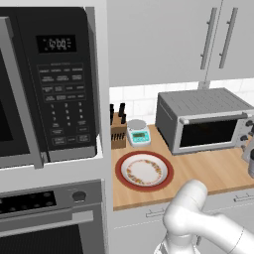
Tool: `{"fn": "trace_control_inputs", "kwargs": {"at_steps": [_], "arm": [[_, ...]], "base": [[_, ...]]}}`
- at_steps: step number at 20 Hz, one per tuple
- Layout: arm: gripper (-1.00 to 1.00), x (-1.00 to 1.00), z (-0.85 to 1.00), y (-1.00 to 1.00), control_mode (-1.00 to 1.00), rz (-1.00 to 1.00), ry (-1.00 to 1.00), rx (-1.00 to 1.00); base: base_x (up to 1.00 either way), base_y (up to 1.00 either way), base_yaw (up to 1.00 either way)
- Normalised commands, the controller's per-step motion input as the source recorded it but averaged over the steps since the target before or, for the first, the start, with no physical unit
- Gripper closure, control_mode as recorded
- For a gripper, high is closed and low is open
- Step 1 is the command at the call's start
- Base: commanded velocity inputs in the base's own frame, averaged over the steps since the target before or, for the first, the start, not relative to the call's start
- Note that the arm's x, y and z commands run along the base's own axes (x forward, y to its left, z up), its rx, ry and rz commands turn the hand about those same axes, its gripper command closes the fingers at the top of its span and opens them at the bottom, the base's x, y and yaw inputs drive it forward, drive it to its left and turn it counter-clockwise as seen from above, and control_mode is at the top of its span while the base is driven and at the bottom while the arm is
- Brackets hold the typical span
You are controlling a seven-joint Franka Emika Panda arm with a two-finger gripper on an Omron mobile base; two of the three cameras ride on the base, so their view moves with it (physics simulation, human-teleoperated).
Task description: Pick up the kebab skewer and baguette bread, and place them inside the toaster oven. Close the toaster oven door and start by setting the timer.
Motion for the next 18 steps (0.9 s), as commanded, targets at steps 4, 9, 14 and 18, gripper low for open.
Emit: {"fn": "trace_control_inputs", "kwargs": {"at_steps": [4, 9, 14, 18], "arm": [[-1.0, 0.01, -0.12, 0.04, -1.0, 0.0, 0.0, -0.01], [-1.0, 0.09, -0.13, 0.0, -1.0, 0.0, 0.0, -0.01], [-1.0, 0.1, -0.17, 0.0, -1.0, 0.0, 0.0, -0.01], [-1.0, 0.14, -0.27, 0.03, -1.0, 0.0, 0.0, -0.02]], "base": [[0.0, 0.0, 0.0], [0.0, 0.0, 0.0], [0.0, 0.0, 0.0], [0.0, 0.0, 0.0]]}}
